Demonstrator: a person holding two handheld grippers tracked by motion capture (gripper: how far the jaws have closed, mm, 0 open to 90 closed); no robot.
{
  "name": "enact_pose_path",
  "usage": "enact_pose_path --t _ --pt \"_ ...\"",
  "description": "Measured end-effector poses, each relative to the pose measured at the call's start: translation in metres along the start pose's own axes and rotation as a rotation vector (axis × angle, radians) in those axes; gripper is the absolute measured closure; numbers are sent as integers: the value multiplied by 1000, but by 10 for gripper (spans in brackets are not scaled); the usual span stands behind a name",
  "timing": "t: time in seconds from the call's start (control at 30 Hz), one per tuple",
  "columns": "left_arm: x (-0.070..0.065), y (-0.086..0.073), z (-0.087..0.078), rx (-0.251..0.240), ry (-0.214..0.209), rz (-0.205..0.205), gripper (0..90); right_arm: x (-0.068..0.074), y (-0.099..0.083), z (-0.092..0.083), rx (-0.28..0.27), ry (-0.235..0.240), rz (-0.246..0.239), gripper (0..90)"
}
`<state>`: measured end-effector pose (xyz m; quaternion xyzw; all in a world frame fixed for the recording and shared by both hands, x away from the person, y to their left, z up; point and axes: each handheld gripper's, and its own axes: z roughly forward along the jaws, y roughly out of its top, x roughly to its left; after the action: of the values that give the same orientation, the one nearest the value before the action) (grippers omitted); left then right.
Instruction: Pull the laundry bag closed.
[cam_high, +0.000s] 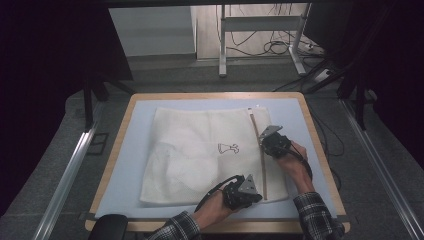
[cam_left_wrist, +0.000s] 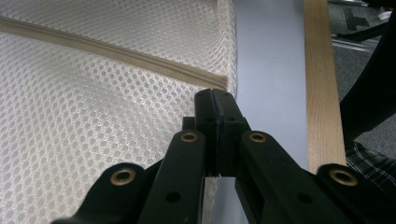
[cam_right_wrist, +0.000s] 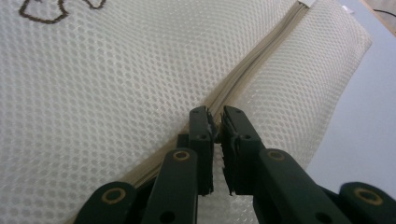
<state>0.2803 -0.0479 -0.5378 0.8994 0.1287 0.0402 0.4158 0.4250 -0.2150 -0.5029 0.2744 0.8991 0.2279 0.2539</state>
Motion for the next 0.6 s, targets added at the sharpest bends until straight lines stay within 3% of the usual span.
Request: enact_pose_path --t 0.6 --pt "0 0 0 -1 0 -1 900 -15 14 17 4 -30 5 818"
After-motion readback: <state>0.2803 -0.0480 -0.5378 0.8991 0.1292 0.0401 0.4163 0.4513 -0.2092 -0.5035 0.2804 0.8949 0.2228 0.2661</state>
